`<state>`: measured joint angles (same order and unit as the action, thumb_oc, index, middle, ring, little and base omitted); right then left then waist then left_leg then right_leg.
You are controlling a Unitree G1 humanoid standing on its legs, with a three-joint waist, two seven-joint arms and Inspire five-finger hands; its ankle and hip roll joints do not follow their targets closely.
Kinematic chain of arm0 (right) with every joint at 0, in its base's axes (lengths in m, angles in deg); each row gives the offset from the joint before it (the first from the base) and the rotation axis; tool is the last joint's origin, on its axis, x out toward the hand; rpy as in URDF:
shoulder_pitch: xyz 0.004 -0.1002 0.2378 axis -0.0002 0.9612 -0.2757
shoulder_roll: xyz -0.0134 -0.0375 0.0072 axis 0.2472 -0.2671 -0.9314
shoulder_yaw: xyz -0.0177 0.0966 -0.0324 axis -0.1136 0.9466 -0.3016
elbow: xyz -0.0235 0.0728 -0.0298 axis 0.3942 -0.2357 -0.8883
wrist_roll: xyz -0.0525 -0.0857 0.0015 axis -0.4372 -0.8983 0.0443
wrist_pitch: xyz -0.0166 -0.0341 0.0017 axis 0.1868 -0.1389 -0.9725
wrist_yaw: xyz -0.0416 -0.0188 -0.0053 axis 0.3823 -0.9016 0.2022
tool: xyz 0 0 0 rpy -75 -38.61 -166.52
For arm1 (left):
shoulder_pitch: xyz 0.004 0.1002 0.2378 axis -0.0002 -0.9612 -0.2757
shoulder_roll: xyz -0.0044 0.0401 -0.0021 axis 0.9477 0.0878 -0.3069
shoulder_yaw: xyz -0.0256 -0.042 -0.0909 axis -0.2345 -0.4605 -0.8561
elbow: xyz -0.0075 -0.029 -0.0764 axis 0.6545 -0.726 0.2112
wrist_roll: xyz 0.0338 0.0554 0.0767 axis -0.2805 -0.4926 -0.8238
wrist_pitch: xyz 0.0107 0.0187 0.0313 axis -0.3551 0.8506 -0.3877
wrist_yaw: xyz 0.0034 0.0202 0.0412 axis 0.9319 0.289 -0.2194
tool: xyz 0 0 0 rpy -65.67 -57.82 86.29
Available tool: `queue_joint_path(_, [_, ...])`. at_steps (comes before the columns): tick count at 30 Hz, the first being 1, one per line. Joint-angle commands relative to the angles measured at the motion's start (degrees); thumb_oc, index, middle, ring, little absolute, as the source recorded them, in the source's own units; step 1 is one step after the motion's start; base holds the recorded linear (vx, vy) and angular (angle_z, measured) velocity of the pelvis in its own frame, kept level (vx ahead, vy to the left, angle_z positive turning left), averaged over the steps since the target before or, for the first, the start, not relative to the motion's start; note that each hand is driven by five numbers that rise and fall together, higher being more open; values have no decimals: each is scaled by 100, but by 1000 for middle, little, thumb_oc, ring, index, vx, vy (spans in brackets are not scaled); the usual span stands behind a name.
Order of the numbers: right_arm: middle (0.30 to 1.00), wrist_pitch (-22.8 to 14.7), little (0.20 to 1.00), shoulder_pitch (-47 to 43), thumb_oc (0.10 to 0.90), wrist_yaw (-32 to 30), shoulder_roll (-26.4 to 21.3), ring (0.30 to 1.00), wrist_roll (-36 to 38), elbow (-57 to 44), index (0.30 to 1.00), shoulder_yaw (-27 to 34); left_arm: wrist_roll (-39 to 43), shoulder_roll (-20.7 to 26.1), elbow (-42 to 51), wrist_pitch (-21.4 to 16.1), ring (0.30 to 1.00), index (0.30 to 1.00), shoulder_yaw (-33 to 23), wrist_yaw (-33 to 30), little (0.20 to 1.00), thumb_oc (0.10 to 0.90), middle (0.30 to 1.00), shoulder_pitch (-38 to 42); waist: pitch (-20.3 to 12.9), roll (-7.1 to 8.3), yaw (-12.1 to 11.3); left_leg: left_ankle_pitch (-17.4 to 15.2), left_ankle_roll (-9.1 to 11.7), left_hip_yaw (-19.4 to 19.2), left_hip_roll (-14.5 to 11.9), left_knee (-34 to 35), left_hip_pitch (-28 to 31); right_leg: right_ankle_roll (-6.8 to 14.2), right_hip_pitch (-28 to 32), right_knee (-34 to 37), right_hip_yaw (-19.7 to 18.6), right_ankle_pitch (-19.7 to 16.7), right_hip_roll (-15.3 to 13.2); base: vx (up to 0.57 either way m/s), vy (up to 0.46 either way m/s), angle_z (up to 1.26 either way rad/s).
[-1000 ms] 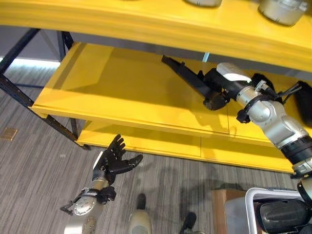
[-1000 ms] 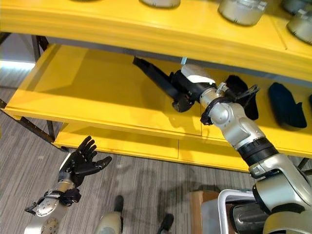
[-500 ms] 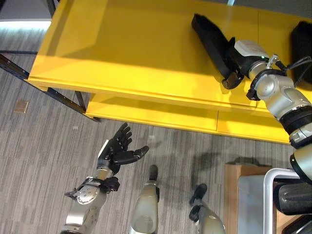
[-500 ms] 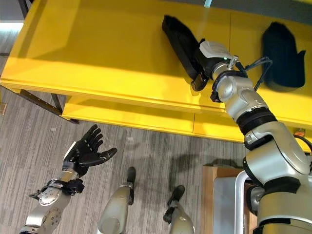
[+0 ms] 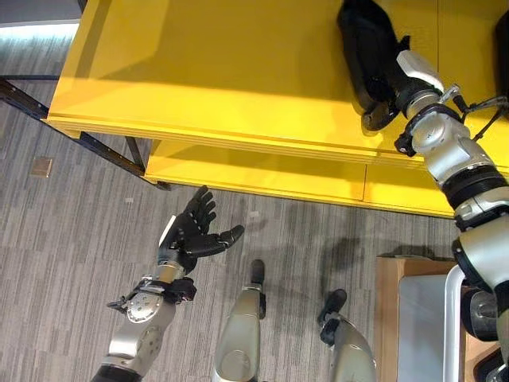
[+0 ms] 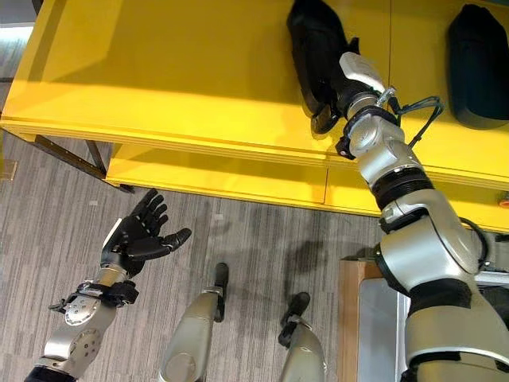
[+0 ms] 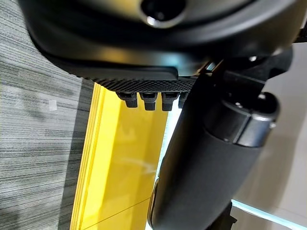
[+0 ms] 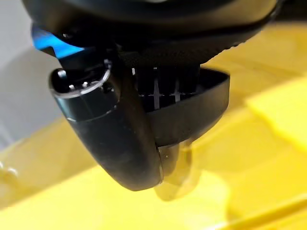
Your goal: Move parts from the plastic box to the shelf.
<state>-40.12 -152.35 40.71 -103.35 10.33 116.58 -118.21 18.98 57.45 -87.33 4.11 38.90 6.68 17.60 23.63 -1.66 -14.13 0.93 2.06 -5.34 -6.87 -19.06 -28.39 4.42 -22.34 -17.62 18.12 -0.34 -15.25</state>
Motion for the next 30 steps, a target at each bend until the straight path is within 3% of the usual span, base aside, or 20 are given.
queue_joint_path(1, [300, -231, 300, -644, 400, -388, -5, 300, 431, 71, 300, 0, 179, 240, 757, -642, 1000, 1000, 224, -37, 1000, 900, 1000, 107, -446, -174, -68, -519, 214, 478, -11, -514, -443, 93, 362, -506, -88, 955, -5, -3, -9, 9])
queue_joint_path(10, [300, -341, 300, -768, 400, -825, 32, 300, 1268, 464, 300, 562, 174, 303, 707, -689, 1000, 1000, 381, -159, 1000, 900, 1000, 247, -443, -256, -134, -539, 190, 572, 85, -578, -555, 112, 309, -598, -10, 979, -59, -2, 5, 10])
queue_joint_path(30, [300, -270, 300, -1001, 400, -666, -395, 300, 177, 498, 300, -283, 226, 334, 707, -749, 1000, 1000, 389, -162, 1000, 900, 1000, 266, -418, -188, -239, -480, 193, 697, 174, -518, -646, 140, 341, -552, 94, 955, -74, 2, 1, 4])
